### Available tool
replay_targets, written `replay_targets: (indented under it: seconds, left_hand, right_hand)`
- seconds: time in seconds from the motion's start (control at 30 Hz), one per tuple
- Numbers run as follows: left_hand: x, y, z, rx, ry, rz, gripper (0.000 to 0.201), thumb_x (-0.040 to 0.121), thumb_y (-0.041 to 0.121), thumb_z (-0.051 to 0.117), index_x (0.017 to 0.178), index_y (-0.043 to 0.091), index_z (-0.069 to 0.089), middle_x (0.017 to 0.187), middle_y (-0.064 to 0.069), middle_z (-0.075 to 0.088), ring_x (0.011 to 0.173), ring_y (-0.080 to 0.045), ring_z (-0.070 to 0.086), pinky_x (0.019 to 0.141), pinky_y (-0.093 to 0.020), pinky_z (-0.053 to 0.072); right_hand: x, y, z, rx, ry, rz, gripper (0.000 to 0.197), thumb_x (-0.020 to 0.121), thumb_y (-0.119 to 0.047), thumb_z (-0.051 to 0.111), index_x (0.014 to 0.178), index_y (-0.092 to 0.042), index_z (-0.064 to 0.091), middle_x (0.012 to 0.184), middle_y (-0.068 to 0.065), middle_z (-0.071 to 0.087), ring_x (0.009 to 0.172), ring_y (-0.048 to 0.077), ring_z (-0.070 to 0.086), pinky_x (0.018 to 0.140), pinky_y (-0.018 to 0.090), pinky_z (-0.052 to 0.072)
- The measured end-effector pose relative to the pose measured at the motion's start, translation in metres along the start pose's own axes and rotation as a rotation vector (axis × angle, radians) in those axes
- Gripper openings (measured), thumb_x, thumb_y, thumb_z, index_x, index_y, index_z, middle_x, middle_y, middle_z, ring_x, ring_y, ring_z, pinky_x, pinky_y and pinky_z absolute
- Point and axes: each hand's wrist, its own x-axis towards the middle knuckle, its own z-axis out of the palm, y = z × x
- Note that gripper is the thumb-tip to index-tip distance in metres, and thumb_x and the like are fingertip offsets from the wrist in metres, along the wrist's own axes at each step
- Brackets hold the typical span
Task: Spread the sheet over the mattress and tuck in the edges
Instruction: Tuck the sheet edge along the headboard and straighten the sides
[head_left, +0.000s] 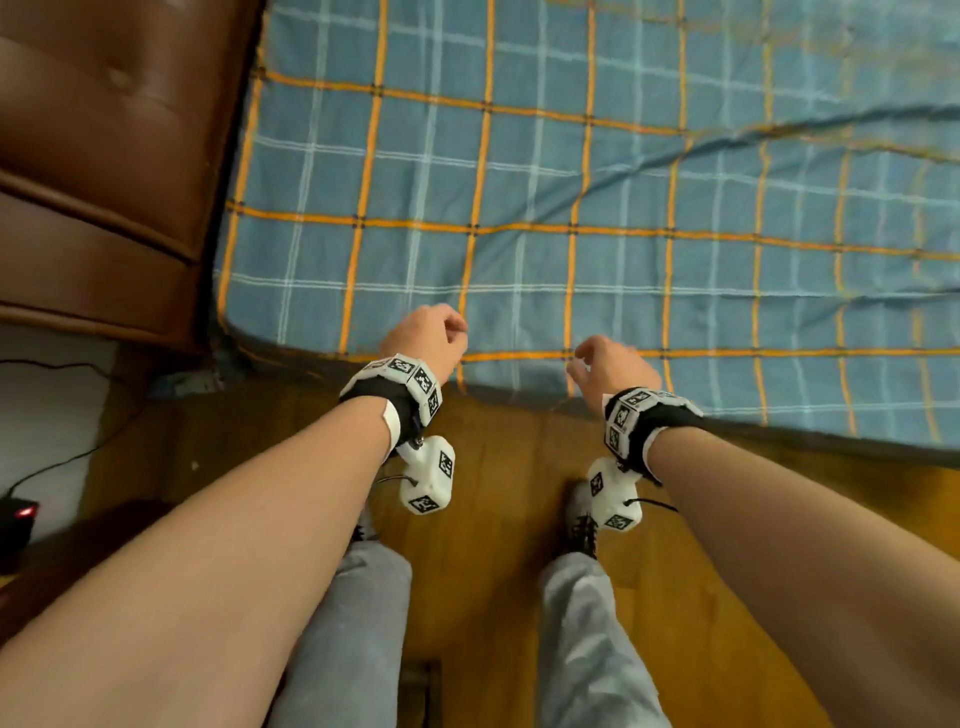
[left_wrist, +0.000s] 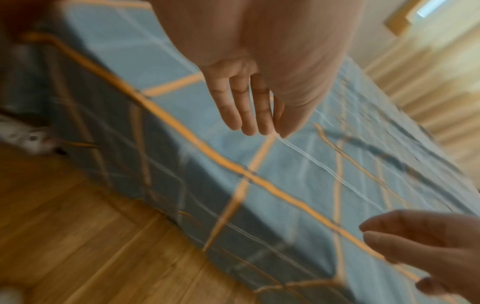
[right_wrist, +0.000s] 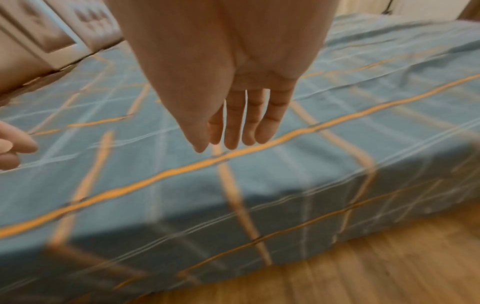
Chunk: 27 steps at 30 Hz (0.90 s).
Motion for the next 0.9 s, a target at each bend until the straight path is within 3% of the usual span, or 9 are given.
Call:
replay_targets:
  seconds: [0.2,0.33,0.4,0.5,0.63,0.77,0.9]
  left_hand:
    - [0.017,0.136,0.113,0.245,-0.07,0.22,0.026,0.091,0.031,0.063,0.117,0.03,0.063,0.119,0.002,0.06,0.112,-0.021,0.058,0.091,-0.038,0.049]
    - [0.035,0.192,0.183,0.389,-0.055,0.217,0.041,0.089,0.033,0.067,0.128,0.027,0.056,0.125,0.0,0.055,0.12,-0.023,0.051,0.094,-0.04,0.046]
    - [0.043,0.202,0.204,0.431,-0.021,0.184,0.041,0.086,0.032,0.07,0.125,0.025,0.058,0.122,-0.001,0.055,0.12,-0.023,0.05,0.093,-0.04,0.046]
    - [0.055,0.211,0.223,0.514,0.034,0.124,0.025,0.087,0.028,0.069,0.112,0.023,0.066,0.109,-0.002,0.062,0.109,-0.025,0.057,0.086,-0.039,0.048]
    - [0.067,0.225,0.221,0.724,-0.031,0.137,0.017,0.093,0.016,0.06,0.107,0.018,0.069,0.104,-0.009,0.065,0.101,-0.031,0.061,0.077,-0.039,0.05]
    - [0.055,0.231,0.221,0.769,-0.078,0.176,0.019,0.096,0.01,0.053,0.107,0.013,0.067,0.107,-0.009,0.061,0.107,-0.029,0.056,0.081,-0.041,0.05]
    - [0.034,0.224,0.218,0.77,-0.202,0.256,0.012,0.096,0.014,0.055,0.102,0.018,0.065,0.106,-0.005,0.06,0.105,-0.026,0.057,0.084,-0.039,0.05]
  right_hand:
    - [0.049,0.167,-0.041,-0.079,0.087,0.054,0.04,0.092,-0.021,0.059,0.131,-0.025,0.053,0.134,0.007,0.053,0.128,0.03,0.043,0.096,0.043,0.043]
    - [0.089,0.239,-0.04,-0.089,0.124,-0.05,0.035,0.089,-0.02,0.062,0.123,-0.024,0.057,0.128,0.006,0.055,0.119,0.033,0.047,0.087,0.042,0.046]
    - [0.104,0.255,-0.038,-0.066,0.162,-0.143,0.03,0.085,-0.024,0.068,0.115,-0.023,0.062,0.119,0.007,0.059,0.113,0.033,0.051,0.082,0.041,0.046]
    - [0.122,0.268,-0.037,-0.04,0.179,-0.244,0.021,0.087,-0.03,0.066,0.106,-0.023,0.069,0.11,0.007,0.065,0.108,0.031,0.055,0.079,0.038,0.046]
    - [0.135,0.269,-0.038,-0.035,0.11,-0.352,0.022,0.094,-0.025,0.056,0.109,-0.016,0.069,0.11,0.012,0.065,0.109,0.034,0.055,0.083,0.039,0.044]
    - [0.126,0.273,-0.055,-0.023,0.02,-0.37,0.021,0.094,-0.019,0.053,0.106,-0.01,0.068,0.105,0.017,0.066,0.103,0.037,0.058,0.083,0.04,0.045]
    - [0.093,0.284,-0.043,-0.084,-0.167,-0.361,0.021,0.094,-0.02,0.052,0.101,-0.009,0.068,0.098,0.017,0.068,0.095,0.038,0.062,0.083,0.043,0.051]
